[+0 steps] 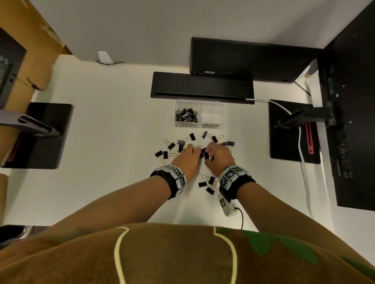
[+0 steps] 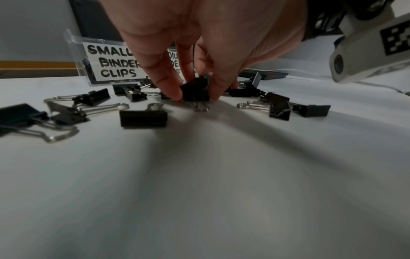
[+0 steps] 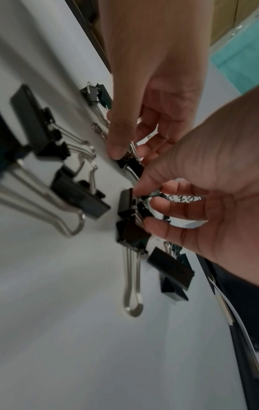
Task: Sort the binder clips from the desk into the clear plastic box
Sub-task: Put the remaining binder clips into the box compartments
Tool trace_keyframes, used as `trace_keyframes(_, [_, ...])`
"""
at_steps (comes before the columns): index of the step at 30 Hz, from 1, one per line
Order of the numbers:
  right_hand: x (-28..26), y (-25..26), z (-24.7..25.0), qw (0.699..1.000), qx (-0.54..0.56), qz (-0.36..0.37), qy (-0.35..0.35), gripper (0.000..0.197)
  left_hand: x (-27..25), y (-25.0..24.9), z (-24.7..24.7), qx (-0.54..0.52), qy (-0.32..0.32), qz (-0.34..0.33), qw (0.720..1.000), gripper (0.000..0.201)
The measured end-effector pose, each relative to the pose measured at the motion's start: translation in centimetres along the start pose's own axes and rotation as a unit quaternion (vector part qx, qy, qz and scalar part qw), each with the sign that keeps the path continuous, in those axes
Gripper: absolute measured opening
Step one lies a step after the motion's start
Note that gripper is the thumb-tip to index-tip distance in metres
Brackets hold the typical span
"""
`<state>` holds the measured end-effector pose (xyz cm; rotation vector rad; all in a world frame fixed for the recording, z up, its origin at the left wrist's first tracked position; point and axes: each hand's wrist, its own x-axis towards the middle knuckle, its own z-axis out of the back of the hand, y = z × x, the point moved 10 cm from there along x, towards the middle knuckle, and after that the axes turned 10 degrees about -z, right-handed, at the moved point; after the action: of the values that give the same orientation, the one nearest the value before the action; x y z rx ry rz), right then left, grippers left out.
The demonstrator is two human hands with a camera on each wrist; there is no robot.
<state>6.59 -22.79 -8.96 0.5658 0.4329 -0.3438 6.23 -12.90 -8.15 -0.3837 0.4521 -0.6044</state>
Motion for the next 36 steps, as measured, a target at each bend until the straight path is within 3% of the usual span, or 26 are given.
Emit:
trace_keyframes(6, [0.4, -0.4, 0.7, 0.994, 0.094, -0.032, 0.034, 0.026, 0.5, 0.5, 0.1, -0.012, 0.002, 0.01, 1.0, 0.029])
trace_keyframes(16, [2.8, 2.0, 6.7, 0.983, 0.184, -0.012, -0.025, 0.011, -0.3, 0.4, 0.5, -0.044, 0.014, 0.0, 0.999, 0.037])
trace_keyframes(20, [3.3, 4.1, 5.1, 0.998, 0.052, 0.032, 0.034, 0.015, -0.3, 1.0, 0.8, -0.058, 0.014, 0.004, 0.998, 0.039])
trace_keyframes(24, [2.3, 3.4, 0.3, 0.981, -0.157, 0.052, 0.098, 0.038, -0.4, 2.3, 1.9, -0.09, -0.013, 0.022, 0.996, 0.034])
trace_keyframes(27, [1.8, 2.6, -0.8, 0.981, -0.167, 0.056, 0.084, 0.046, -0.2, 3.3, 2.6, -0.117, -0.024, 0.038, 0.992, 0.031])
trace_keyframes(32, [1.1, 1.6, -1.3, 0.987, -0.125, 0.064, 0.084, 0.024, 0.6, 4.2, 3.3, -0.134, -0.041, 0.058, 0.988, 0.02])
trace_keyframes(36, [0.9, 0.8, -0.5, 0.994, -0.075, 0.05, 0.066, 0.021, 1.0, 4.3, 2.8, -0.13, -0.033, 0.054, 0.989, 0.019])
